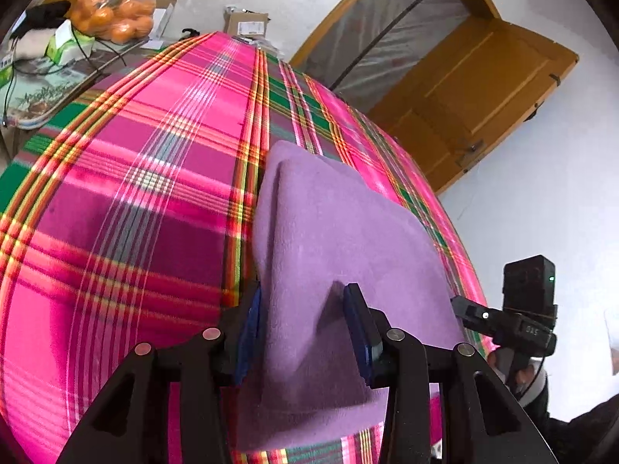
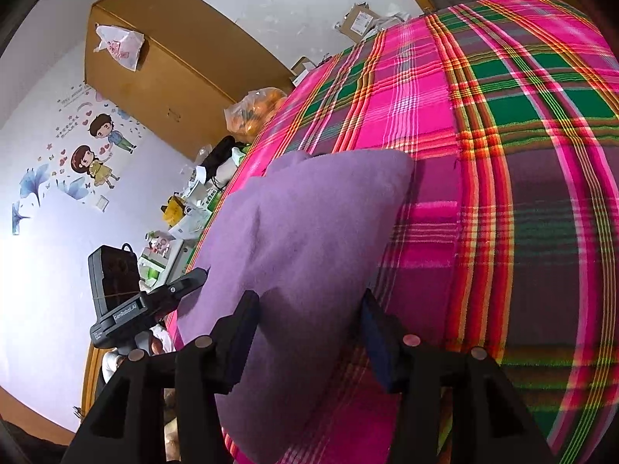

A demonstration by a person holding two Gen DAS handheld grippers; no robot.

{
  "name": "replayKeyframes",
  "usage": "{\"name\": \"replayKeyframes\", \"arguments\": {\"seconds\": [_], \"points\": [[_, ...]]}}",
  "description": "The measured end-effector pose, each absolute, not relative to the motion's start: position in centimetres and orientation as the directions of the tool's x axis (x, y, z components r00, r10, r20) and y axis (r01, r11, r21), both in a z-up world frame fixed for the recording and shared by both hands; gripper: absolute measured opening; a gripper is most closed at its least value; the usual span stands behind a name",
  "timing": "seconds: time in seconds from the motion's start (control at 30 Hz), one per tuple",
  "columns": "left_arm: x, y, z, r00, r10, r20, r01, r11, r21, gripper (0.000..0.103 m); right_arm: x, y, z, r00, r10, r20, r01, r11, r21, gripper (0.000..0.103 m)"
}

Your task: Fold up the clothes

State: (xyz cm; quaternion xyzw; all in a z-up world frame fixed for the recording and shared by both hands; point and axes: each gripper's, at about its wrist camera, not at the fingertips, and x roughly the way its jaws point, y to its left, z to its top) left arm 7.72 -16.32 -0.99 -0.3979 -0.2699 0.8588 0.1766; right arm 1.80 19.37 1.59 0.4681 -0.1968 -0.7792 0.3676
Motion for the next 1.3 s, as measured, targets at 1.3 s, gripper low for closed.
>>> {"name": "replayKeyframes", "arguments": {"seconds": [1.3], "points": [[0.4,-19.5,6.0,-0.700,0.471,-0.536,-0.129,-0.823,-0.553,0.022,-7.3,13.9,8.0,-0.343,-0.755,-0.558,0.513,-0.648,0.562,0.026]]}}
